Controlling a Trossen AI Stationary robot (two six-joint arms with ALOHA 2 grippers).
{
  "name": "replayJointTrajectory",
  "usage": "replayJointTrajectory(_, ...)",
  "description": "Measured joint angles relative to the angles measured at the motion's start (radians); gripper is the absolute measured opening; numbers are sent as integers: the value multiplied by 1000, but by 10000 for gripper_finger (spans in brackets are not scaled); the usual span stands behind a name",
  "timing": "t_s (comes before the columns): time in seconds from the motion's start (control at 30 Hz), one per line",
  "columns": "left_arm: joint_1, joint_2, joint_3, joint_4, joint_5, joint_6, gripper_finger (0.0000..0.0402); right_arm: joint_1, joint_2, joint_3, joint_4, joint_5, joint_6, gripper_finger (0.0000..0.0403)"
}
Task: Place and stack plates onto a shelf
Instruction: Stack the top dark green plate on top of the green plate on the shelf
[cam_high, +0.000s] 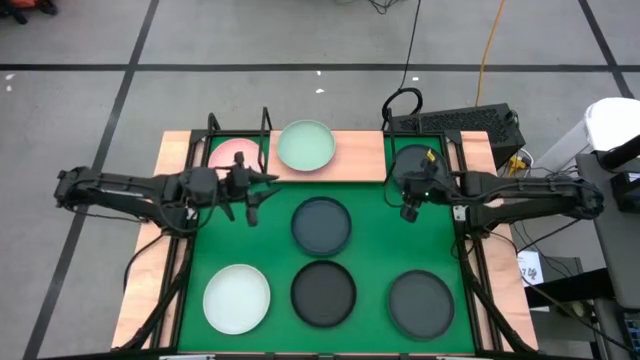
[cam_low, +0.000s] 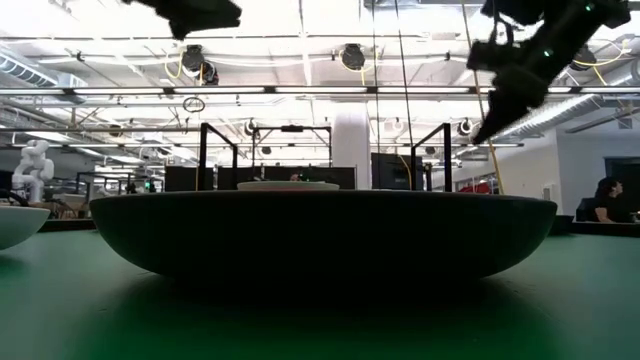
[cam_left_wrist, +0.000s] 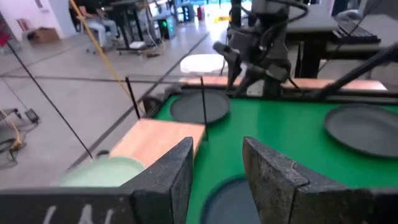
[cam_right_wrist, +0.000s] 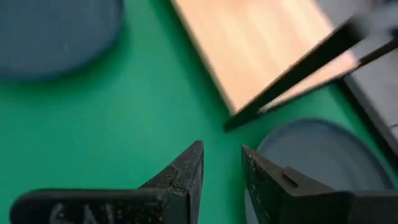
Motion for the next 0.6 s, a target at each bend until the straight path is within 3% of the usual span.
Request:
replayJointTrajectory(0.2,-16,-50,-76,72,1,-50,145,-23,4,-92,75,-65,-8,97)
replayJointTrajectory(0.6,-55,-43,-83,87,4,-21,145,-147,52,-247,203,-56,17,117)
